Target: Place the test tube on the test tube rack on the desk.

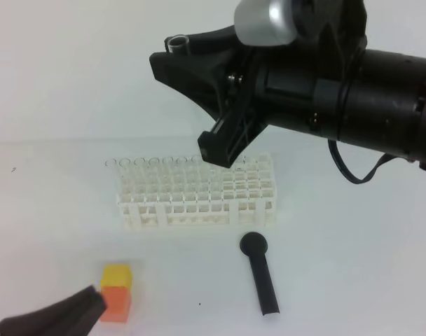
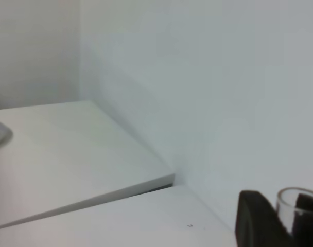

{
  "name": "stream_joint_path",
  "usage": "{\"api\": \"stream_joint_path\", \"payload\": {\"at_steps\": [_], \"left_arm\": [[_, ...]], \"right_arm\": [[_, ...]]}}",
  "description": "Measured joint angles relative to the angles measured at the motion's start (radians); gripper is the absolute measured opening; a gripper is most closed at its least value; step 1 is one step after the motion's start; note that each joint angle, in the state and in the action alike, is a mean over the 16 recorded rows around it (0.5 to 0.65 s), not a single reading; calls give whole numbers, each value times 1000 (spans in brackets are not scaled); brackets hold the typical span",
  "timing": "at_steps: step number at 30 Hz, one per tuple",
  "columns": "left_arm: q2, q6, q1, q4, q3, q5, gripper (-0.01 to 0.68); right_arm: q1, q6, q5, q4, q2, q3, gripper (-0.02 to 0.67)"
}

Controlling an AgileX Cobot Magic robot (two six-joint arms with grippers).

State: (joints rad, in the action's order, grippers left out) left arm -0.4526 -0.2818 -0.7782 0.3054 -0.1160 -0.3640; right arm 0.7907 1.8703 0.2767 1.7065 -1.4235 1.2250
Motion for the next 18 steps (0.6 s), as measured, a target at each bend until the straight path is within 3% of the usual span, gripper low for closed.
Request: {"api": "stream_joint_path", "payload": {"at_steps": [6,18], "left_arm": [[173,6,0,25,0,186,13],[301,3,0,34,0,374,0]], "right_arm": [[1,2,-42,6,4,0,124],[1,3,-51,9,4,0,123]]}}
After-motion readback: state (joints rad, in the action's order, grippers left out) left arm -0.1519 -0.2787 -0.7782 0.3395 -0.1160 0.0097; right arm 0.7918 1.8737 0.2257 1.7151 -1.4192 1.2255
